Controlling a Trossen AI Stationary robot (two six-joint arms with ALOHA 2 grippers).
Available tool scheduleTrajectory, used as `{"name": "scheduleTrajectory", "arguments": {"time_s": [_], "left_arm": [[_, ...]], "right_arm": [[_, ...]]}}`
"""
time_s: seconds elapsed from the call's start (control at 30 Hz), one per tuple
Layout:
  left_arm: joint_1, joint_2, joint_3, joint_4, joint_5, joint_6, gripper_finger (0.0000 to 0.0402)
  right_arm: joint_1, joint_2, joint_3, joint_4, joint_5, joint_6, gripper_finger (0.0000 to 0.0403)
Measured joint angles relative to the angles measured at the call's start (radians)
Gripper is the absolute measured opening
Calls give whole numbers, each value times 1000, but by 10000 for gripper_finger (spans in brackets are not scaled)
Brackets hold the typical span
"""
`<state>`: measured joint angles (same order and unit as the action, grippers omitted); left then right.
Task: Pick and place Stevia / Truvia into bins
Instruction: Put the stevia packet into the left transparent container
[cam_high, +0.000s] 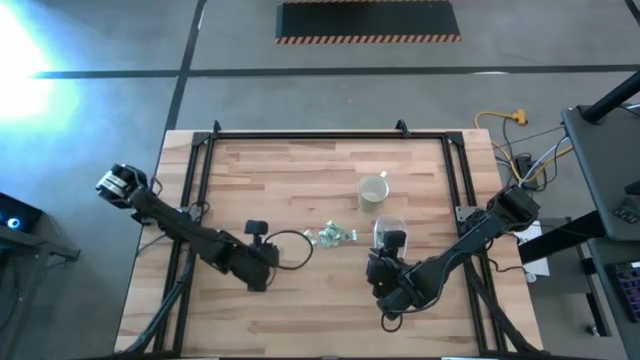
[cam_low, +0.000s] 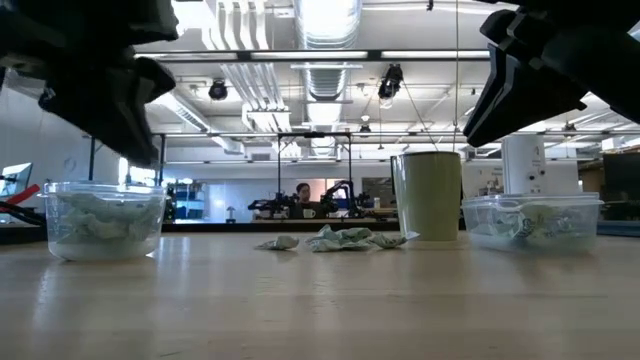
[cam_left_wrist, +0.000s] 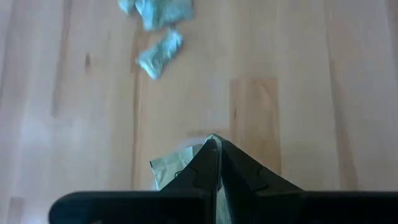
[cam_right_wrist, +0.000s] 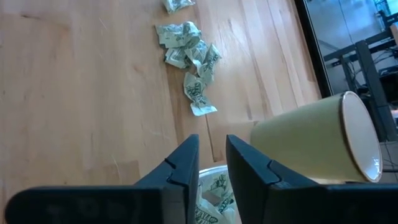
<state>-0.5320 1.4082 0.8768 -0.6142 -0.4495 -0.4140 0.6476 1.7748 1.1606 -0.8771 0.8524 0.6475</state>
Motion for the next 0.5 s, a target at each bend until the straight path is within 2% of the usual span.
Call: {"name": "scheduleTrajectory", "arguments": {"time_s": [0.2, 0.5], "left_arm": [[0, -1, -31, -5, 94, -53, 0], [0, 0, -66, -6, 99, -55, 0]], "right_arm": [[0, 0, -1, 3, 0, 0, 72], [0, 0, -4, 10, 0, 0, 72]]}}
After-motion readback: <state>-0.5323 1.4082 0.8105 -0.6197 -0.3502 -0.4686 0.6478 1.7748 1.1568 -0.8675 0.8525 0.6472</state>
